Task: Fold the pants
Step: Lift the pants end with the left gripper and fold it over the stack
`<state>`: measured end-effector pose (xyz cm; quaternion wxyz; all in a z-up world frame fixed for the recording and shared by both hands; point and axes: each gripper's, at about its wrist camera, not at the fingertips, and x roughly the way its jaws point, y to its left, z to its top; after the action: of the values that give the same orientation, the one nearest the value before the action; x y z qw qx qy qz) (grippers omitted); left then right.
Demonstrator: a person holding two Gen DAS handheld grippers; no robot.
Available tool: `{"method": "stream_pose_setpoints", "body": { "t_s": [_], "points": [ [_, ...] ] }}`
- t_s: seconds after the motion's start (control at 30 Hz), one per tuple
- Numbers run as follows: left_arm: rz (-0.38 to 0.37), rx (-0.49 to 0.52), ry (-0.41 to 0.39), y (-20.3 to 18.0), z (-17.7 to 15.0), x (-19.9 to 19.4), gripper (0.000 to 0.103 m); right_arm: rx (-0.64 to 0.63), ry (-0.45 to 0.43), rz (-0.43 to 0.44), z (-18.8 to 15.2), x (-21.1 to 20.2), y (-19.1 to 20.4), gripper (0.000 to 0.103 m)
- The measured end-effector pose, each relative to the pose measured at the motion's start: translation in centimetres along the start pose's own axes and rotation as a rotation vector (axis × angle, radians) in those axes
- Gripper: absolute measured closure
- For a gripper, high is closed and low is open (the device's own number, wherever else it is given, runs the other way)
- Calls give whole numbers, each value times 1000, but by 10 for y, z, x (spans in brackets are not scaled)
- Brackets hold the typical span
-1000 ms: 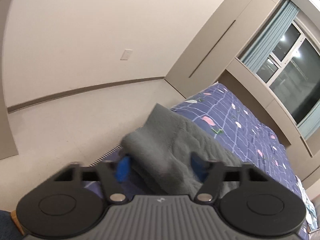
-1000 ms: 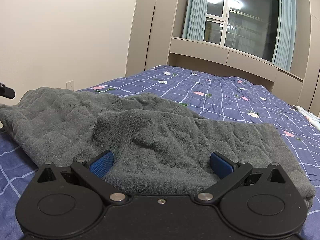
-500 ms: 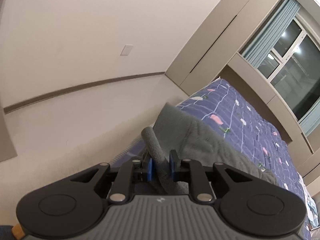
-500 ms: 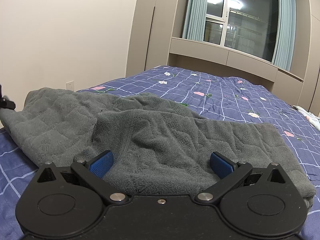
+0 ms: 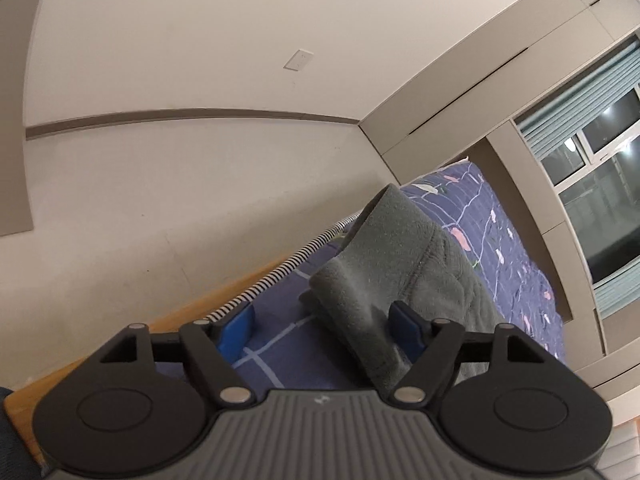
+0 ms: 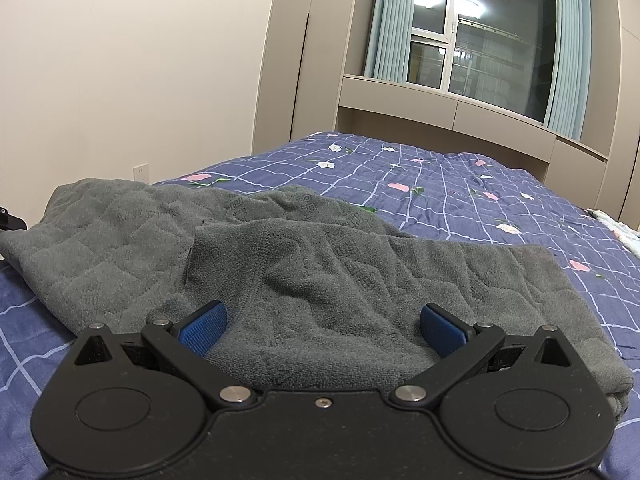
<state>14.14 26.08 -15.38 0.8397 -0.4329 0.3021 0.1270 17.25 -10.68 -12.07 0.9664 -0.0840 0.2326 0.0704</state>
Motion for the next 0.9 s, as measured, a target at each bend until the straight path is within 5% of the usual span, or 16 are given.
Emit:
{"method": "stream_pose_setpoints", "body": {
  "t_s": [0.37, 0.43, 0.5, 0.9],
  "points": [
    [-54, 21, -14, -8, 1, 2, 53, 1, -1, 0, 0, 0, 0, 0],
    [-58, 8, -19, -8, 2, 0, 74, 1, -1, 0, 0, 0, 0, 0],
    [-71, -5, -27, -9, 3, -4, 80, 1, -1, 0, 0, 0, 0, 0],
    [-112, 132, -134, -50, 3, -39, 89, 4, -2, 2, 0, 0, -1, 0]
  ]
}}
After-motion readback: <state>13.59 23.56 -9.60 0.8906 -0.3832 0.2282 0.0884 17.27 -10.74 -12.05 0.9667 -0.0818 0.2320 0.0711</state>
